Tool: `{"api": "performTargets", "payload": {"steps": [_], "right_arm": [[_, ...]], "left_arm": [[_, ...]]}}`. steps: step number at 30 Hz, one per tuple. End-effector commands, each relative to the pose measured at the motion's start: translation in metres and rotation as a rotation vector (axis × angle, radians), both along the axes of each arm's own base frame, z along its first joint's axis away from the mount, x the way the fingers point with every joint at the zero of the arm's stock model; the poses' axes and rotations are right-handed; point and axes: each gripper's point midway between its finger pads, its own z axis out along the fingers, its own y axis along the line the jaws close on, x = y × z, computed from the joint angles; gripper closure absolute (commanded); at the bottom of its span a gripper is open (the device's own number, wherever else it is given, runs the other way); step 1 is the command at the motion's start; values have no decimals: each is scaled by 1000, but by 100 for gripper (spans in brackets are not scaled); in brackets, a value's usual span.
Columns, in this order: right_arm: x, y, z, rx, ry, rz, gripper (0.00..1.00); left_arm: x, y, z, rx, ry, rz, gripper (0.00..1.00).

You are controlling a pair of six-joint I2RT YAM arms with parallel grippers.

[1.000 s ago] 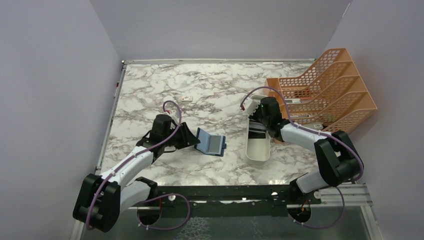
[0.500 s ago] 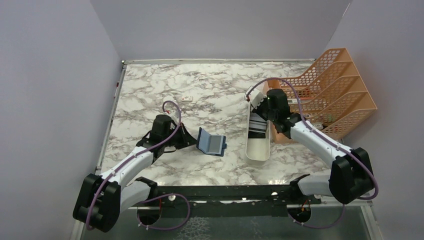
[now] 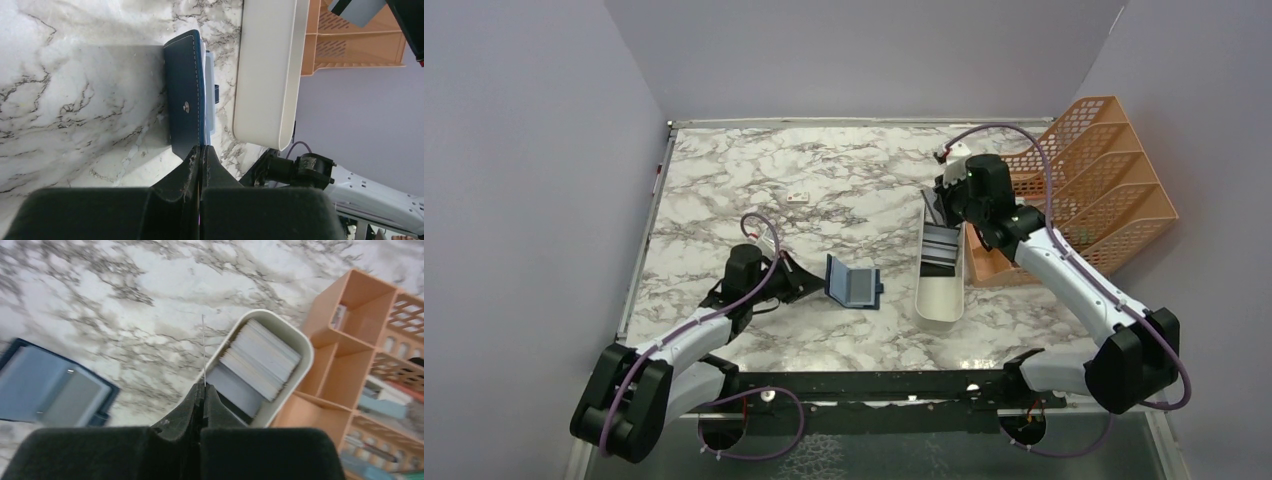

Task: Put the credit cards into the card holder
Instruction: Pick up the credit card from the storage box, then insert the credit card into the card holder.

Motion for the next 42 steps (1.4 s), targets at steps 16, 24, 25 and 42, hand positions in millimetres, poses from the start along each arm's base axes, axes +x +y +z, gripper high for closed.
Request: {"api": "performTargets", "payload": {"steps": [16, 24, 25, 42], "right_arm": [[-77, 136, -11, 728, 473, 1, 99], [-101, 171, -68, 677, 590, -65, 99], [-100, 172, -75, 667, 599, -76, 99], [-96, 176, -112, 773, 624, -166, 99]], "left_arm": [[31, 66, 19, 384, -136, 245, 52], [20, 36, 9, 318, -103, 48, 50], [18, 32, 6, 300, -94, 29, 50], [-1, 33, -36, 281, 16, 31, 84]]}}
